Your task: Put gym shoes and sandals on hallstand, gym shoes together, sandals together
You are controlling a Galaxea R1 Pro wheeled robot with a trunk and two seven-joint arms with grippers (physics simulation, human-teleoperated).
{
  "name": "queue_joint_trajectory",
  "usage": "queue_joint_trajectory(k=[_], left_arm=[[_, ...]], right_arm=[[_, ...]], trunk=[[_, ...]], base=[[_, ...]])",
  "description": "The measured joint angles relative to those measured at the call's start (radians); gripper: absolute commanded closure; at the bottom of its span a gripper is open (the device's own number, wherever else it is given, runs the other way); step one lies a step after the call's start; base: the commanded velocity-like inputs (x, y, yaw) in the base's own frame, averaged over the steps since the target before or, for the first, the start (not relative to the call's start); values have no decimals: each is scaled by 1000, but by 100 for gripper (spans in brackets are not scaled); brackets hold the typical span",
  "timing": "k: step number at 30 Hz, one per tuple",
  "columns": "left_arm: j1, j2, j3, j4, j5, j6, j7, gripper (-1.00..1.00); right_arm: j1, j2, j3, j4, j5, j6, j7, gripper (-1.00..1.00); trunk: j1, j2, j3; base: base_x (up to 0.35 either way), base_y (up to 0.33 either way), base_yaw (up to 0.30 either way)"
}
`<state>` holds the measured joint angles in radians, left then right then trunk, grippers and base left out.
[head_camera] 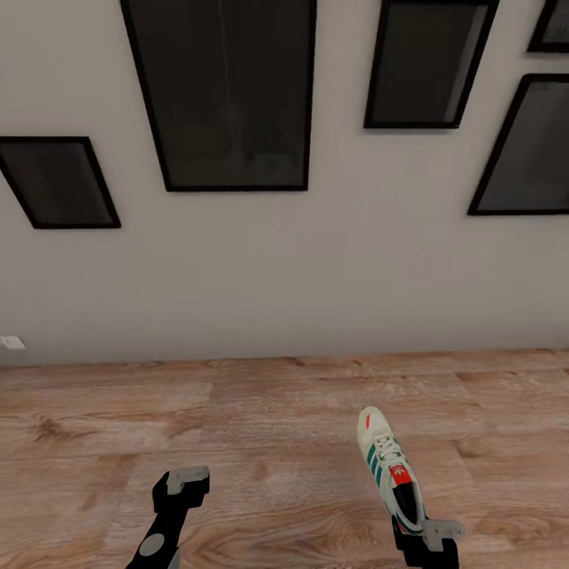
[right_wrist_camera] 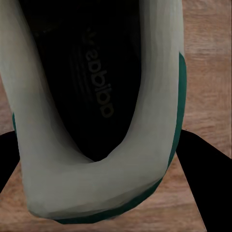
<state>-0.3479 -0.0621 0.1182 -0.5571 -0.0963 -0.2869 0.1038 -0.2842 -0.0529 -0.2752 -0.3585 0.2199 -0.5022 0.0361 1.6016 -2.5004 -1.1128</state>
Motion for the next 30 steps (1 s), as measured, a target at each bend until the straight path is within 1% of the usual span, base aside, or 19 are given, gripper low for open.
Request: queue_joint_trajectory(k=[30], left_arm=[[0,0,1,0,2,0,0,-100]], right_arm=[[0,0,0,0,0,0,0,100]], trunk=[[0,0,0]], base=[[0,0,-286]])
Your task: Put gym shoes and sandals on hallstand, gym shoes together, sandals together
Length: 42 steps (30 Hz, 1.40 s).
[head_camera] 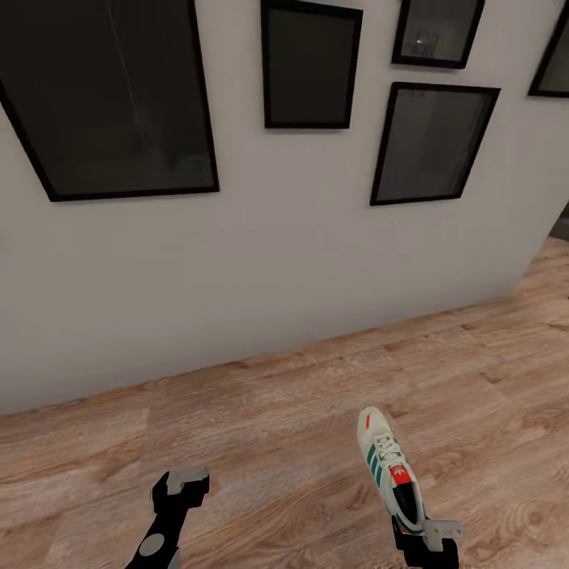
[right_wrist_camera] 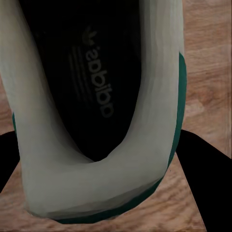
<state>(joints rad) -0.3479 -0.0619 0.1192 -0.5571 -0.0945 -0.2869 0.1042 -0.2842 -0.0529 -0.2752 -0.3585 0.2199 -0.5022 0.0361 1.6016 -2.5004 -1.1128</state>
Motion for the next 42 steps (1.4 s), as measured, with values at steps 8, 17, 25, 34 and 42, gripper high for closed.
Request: queue_joint_trajectory(k=[8,17,25,34,42], left_arm=[[0,0,-1,0,-1,0,0,-100],[0,0,0,0,-1,0,0,-100],[0,0,-1,0,-1,0,0,-100],[0,0,0,0,-1,0,0,-100],[0,0,0,0,-1,0,0,-100]], right_arm=[[0,0,0,0,0,0,0,100],[0,0,0,0,0,0,0,100],[0,0,0,0,0,0,0,100],[0,0,0,0,0,0,0,100],[0,0,0,0,0,0,0,100]], trunk=[[0,0,0],[0,0,0],[0,0,0],[-9,15,18],[-9,15,18]], base=[[0,0,-286],[0,0,-286],[0,0,-286],[0,0,-286],[0,0,-286]])
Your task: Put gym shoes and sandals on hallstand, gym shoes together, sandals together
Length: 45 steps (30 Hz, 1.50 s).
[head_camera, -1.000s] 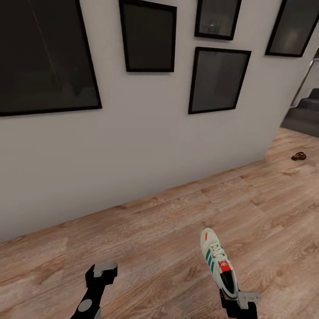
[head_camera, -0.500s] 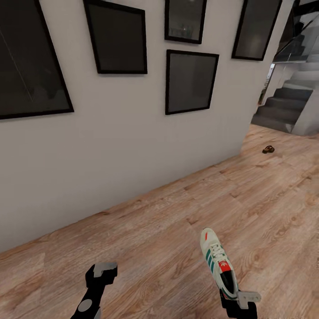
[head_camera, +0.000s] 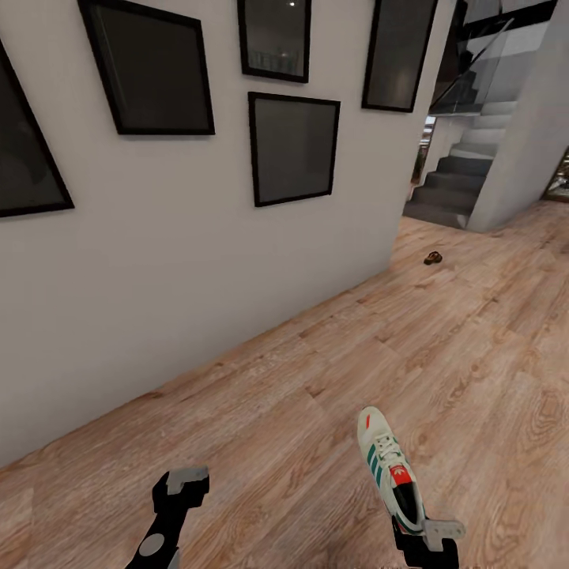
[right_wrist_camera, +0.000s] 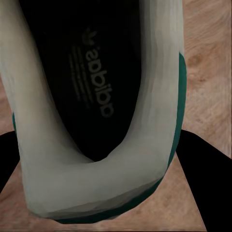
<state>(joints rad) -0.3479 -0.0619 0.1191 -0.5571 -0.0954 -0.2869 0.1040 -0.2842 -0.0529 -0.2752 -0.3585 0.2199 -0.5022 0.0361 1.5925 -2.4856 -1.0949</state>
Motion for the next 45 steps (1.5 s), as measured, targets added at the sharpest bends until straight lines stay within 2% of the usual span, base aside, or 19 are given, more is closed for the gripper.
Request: queue_joint_trajectory(k=[3,9,29,45], left_arm=[[0,0,0,0,0,0,0,-100],[0,1,0,0,0,0,0,-100],[0,0,0,0,0,0,1,-100],[0,0,0,-2,0,0,1,-100]], right_arm=[[0,0,0,0,0,0,0,100],[0,0,0,0,0,0,0,100],[0,0,0,0,0,0,0,100],[0,0,0,0,-1,0,0,100]], trunk=[[0,0,0],[-23,42,19],[-23,42,19],[-24,42,19]], base=[[0,0,-286],[0,0,-286],[3,0,-286],[297,51,-286]])
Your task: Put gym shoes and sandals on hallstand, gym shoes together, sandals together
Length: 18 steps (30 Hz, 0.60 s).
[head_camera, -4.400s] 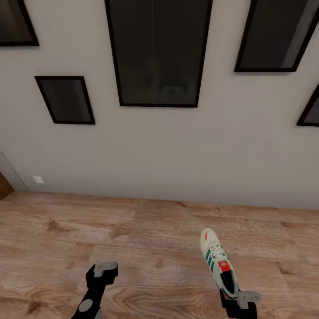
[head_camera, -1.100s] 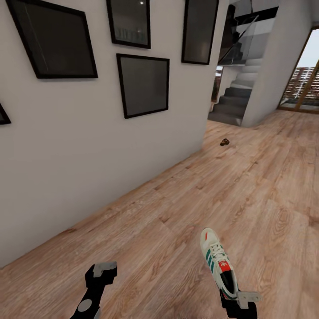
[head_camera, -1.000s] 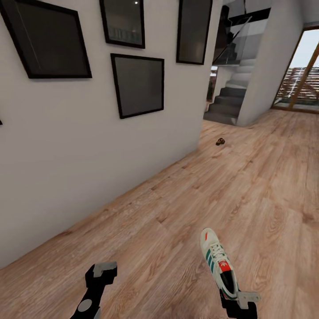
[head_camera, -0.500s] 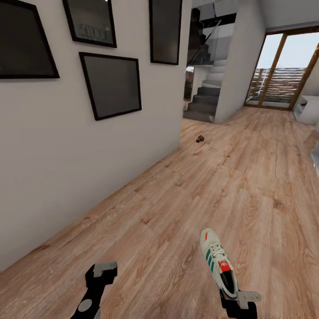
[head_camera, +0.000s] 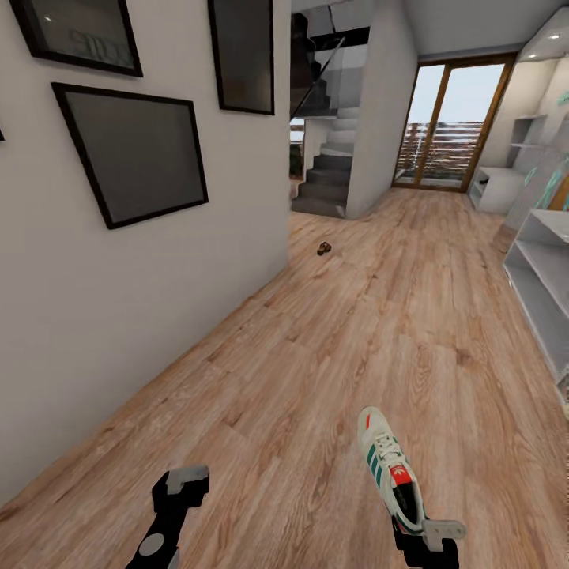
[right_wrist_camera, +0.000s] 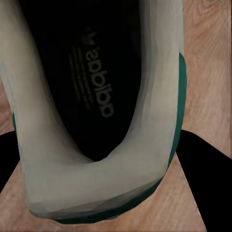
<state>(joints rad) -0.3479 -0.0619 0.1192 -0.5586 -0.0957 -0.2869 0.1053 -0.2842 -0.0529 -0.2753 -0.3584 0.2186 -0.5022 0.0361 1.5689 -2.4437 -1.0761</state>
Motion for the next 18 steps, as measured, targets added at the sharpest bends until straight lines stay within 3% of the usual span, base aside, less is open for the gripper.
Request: queue_joint_trajectory(k=[8,18], left_arm=[[8,0,0,-1,0,-5,0,-100],[9,0,0,-2,0,-11,0,-100]], right_arm=[[0,0,0,0,0,0,0,100],[0,-1,-1,-1,0,0,1,100]], trunk=[[0,0,0],[0,0,0]], base=[[337,3,-286],[338,0,-38]])
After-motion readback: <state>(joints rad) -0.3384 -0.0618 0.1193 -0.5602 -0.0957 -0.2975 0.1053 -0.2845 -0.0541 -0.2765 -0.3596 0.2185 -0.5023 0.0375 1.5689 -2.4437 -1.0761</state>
